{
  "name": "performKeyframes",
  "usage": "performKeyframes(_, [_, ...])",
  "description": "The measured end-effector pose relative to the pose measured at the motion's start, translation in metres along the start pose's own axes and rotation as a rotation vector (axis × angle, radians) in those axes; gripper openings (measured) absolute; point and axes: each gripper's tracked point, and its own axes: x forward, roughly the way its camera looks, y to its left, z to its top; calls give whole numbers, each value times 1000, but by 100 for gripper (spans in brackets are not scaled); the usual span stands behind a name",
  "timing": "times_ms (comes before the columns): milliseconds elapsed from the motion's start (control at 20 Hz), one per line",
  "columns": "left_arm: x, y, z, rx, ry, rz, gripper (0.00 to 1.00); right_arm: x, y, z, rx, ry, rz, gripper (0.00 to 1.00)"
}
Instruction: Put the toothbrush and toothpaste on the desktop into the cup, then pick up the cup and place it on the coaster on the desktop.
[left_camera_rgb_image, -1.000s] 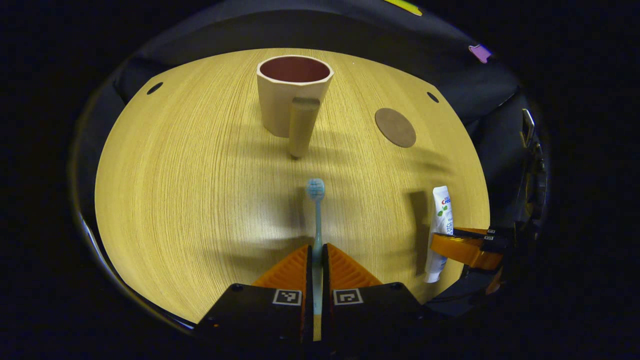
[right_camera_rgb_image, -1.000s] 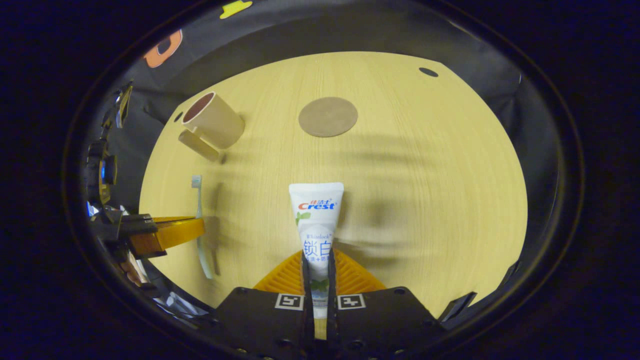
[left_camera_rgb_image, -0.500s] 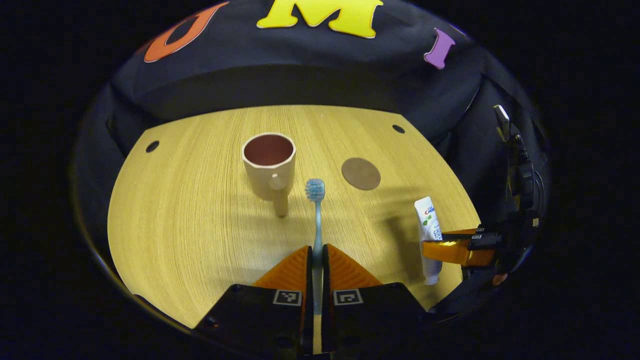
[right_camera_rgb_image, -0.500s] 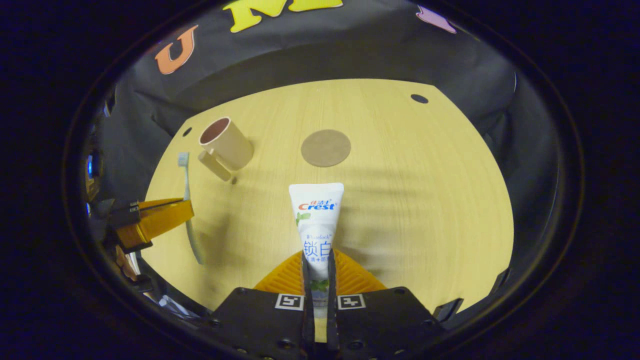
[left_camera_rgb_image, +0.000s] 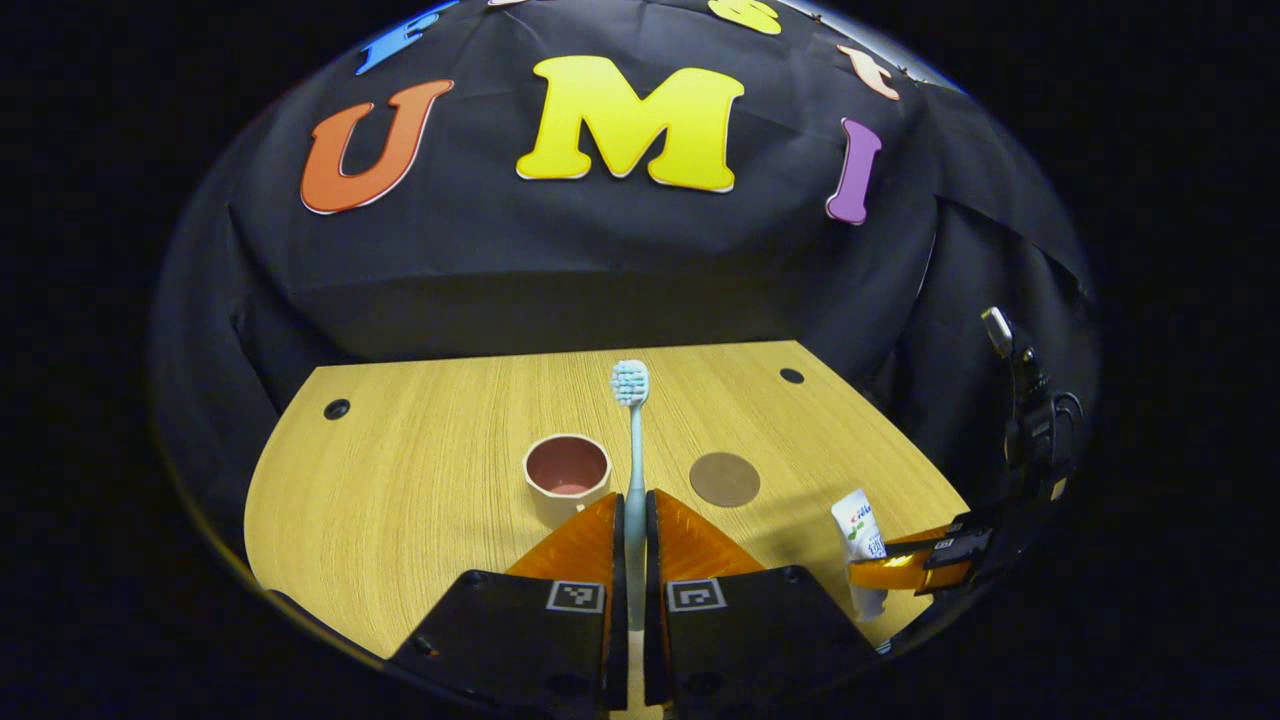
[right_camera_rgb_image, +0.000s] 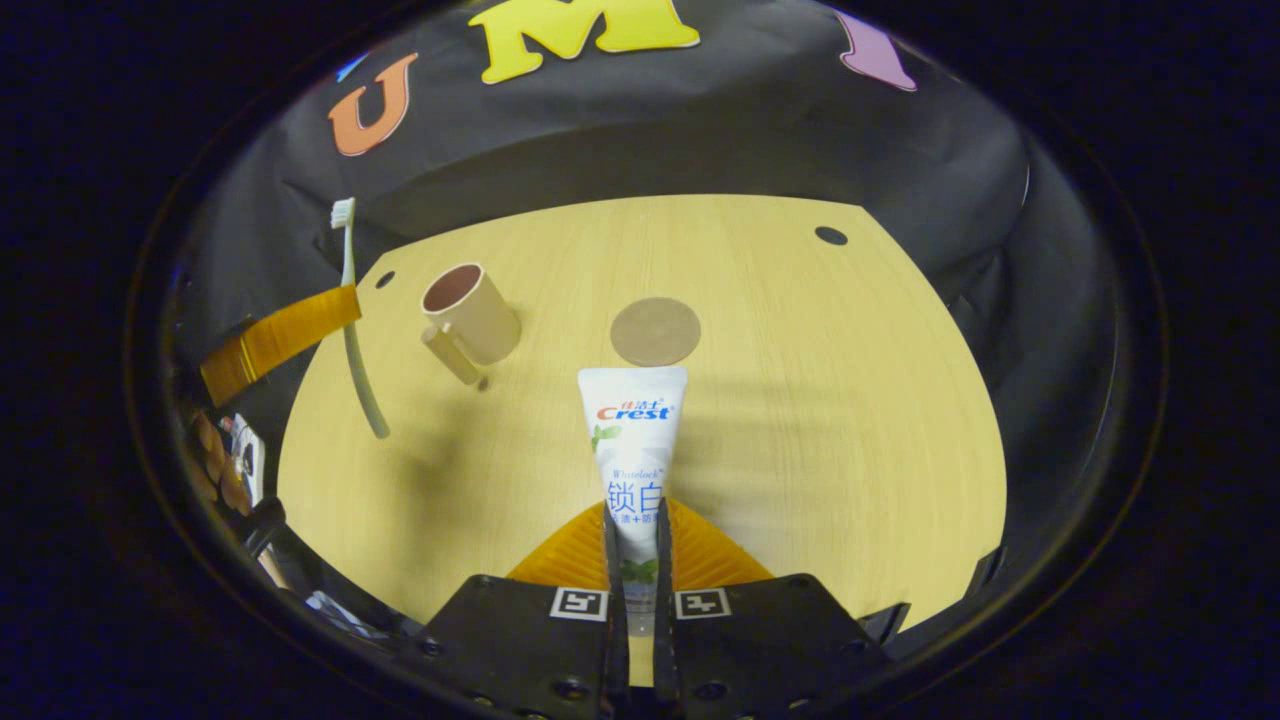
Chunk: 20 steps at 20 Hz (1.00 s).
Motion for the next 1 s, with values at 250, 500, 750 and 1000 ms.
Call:
performKeyframes(250, [13,17,30,23,-108,7,8,-14,-1,8,-14,-39,-10,10])
performKeyframes(500, [39,24,55,87,-196,-29,8,-23,0,14,-29,-64,-39,10])
performKeyframes(750, [72,40,56,97,-213,-52,9,-26,1,16,-2,-68,-73,10])
performKeyframes(1000, [100,49,46,76,-201,-77,9,-30,0,19,22,-75,-95,10])
